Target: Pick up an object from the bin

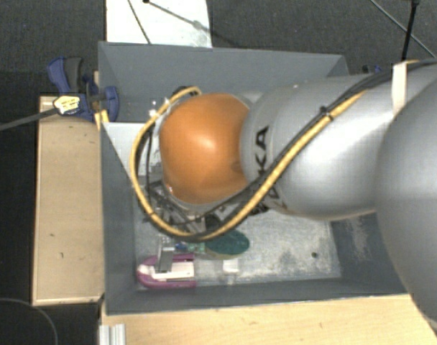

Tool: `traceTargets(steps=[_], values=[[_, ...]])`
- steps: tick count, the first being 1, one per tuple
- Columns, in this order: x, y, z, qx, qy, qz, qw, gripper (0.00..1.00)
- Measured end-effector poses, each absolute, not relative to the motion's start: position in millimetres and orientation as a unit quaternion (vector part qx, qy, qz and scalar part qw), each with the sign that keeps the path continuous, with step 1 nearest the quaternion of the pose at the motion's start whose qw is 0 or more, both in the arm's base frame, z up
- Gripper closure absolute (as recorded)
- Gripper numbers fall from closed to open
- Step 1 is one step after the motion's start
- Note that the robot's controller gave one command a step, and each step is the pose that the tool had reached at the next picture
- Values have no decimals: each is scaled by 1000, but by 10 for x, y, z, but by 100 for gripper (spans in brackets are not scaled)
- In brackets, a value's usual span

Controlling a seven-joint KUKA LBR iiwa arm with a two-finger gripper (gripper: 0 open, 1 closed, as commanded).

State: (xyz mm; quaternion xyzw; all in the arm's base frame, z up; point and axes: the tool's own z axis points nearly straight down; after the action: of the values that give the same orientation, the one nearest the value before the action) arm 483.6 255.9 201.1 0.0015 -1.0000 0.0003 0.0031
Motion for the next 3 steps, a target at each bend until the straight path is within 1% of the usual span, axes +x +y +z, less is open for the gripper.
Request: traceTargets(steps=[1, 2, 3], values=[[5228, 1829, 853, 164, -986, -1, -1, 0], [5221, 1850, 885, 162, -987, -2, -1, 100], [5545, 1737, 2044, 160, -987, -1, -6, 100]])
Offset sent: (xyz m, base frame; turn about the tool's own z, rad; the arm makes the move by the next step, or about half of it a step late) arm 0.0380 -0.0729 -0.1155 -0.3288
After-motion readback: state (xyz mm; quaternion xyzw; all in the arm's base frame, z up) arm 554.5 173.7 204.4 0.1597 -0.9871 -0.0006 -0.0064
